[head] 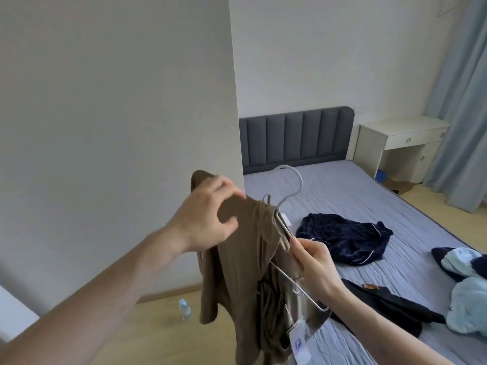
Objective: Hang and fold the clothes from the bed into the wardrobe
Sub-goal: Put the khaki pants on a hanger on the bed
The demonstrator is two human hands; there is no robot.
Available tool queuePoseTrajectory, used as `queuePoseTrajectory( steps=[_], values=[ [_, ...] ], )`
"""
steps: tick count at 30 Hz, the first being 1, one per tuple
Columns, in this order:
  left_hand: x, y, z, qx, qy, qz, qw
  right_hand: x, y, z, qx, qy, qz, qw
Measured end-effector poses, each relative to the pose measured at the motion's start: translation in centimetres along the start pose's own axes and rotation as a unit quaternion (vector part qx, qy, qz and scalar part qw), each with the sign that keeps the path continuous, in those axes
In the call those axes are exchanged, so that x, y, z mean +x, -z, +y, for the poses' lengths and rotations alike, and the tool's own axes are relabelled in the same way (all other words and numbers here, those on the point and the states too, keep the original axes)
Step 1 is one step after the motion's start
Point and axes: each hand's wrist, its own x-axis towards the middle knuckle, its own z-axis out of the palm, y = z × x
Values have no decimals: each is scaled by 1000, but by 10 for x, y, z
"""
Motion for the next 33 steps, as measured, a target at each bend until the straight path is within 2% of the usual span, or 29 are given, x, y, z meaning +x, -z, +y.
queuePoseTrajectory(
  steps=[2,7,9,11,13,15,18,20,23,25,29,33],
  values=[
    [15,6,-10,107,-48,17,993,2,2,-1,6,9,-12,1000],
    [46,11,-28,91,-29,-7,995,9,16,-5,-33,39,-24,998],
    [54,13,-32,96,-10,15,995,15,30,-5,-55,45,5,997],
    [58,16,-33,104,6,47,993,22,51,2,-68,21,65,995],
    [61,21,-33,94,24,77,992,22,74,20,-38,-54,155,986],
    [63,28,-35,84,40,106,990,12,86,50,30,-183,210,960],
    [67,39,-35,75,51,133,987,-12,73,94,52,-336,146,929],
    [69,45,-33,67,54,133,987,-22,51,106,64,-378,74,920],
    [72,50,-29,62,57,133,988,-15,20,117,60,-390,15,919],
    [72,53,-29,65,65,133,987,0,8,124,41,-389,22,920],
    [60,64,-40,71,76,131,986,31,12,128,96,-354,139,920],
    [37,75,-66,92,108,125,982,59,63,98,99,-282,261,918]
  ],
)
